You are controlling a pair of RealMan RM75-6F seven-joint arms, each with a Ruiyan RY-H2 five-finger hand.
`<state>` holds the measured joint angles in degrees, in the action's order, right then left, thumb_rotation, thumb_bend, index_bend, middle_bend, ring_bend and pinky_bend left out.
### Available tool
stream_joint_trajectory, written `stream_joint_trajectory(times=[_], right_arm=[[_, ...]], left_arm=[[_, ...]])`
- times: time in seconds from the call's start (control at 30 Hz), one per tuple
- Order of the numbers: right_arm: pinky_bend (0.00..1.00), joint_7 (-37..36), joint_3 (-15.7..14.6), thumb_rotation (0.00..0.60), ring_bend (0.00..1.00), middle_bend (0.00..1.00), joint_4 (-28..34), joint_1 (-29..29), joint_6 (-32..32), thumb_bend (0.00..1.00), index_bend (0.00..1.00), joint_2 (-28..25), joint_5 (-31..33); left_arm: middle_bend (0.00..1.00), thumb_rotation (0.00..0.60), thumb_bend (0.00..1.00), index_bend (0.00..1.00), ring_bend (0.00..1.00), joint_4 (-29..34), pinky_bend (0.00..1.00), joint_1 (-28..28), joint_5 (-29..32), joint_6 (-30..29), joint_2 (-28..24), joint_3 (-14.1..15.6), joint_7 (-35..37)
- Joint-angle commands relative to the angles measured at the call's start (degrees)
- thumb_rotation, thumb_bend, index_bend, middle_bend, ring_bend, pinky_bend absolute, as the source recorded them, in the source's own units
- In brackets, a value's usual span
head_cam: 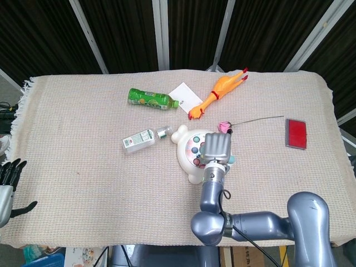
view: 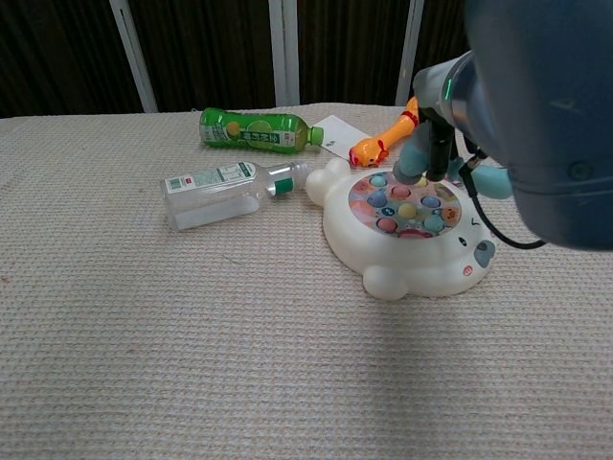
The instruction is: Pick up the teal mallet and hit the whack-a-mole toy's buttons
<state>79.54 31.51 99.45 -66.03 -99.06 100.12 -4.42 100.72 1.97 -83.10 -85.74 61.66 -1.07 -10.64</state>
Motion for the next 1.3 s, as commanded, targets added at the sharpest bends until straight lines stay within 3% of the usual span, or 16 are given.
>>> stream_joint_trajectory(times=[0.03,0.43,0.7,1.3], right_arm=[[0.2,0.44,-0.49,0.6,0.52,0.64,1.46,1.48,-0.72,0.56,0.87,-2.22,-0.12],[0.2,-3.47,-5.53,0.6,0.52,0.64,7.6,11.05,3.44,0.56,0.87,-12.92,-1.26],[0.2,-5.72,-8.77,0.6,0.52,0.64,9.04,16.61,11.06,0.56,0.87,-19.34,2.0],[0.2,-10.86,-14.71,0.6,0.48,0.64,2.7,20.47,20.75,0.56,0.87,-21.38,2.99]], left_arm=[[0.0,0.6,0.0,0.08,0.0,0.0,0.0,-0.1,-0.04,-0.17,-0.07,-0.01,0.18],[0.0,0.6,0.0,0.08,0.0,-1.73,0.0,-0.45,-2.98,-2.95,0.64,-0.37,1.46],[0.0,0.6,0.0,0.08,0.0,-4.14,0.0,-0.37,-5.82,-4.53,2.15,-0.22,1.37],[0.0,0.6,0.0,0.08,0.0,-3.7,0.0,-0.36,-5.17,-3.78,2.26,-0.14,1.09]])
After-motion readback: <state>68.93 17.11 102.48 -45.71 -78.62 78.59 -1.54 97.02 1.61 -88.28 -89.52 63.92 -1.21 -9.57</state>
